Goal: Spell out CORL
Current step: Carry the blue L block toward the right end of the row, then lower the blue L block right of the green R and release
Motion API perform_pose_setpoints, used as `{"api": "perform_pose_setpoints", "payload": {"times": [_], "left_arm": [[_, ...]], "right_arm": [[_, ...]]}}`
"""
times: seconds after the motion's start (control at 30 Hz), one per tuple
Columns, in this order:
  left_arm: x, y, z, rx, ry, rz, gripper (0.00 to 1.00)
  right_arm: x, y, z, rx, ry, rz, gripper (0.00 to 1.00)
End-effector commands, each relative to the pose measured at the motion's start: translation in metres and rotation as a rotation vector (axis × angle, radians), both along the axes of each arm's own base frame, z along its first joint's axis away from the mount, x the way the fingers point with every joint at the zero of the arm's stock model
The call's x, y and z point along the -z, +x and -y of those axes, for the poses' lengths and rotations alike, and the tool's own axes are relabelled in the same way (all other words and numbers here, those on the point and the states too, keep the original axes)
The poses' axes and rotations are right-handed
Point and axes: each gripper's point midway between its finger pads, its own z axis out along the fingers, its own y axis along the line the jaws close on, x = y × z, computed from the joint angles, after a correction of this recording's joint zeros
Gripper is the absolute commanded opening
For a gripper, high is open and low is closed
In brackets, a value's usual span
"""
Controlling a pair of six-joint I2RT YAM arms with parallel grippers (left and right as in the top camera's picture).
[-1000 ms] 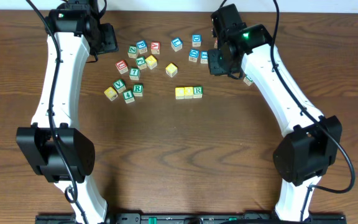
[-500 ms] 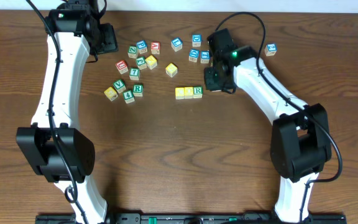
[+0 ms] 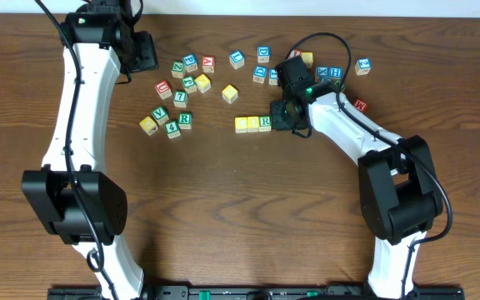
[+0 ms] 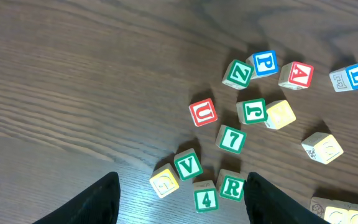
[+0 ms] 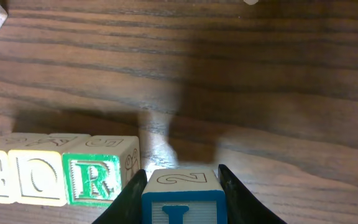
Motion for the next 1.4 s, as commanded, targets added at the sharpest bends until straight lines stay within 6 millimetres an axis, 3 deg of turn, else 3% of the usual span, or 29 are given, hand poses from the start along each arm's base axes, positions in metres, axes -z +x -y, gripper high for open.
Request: {"api": "perform_pose_setpoints", "payload": {"times": [0.0,1.37], "left_arm": [[-0.003,0.002,-0.002,-0.021,0.0,0.009,0.64],[-0.003,0.002,-0.002,-0.02,0.0,0.009,0.64]], "right_arm": [[0.01,-0.005,0.004,0.038,-0.014,-0.013,0.27],[0.019,0.008,0.007,0.067,-0.024,0.056,0.31]]}}
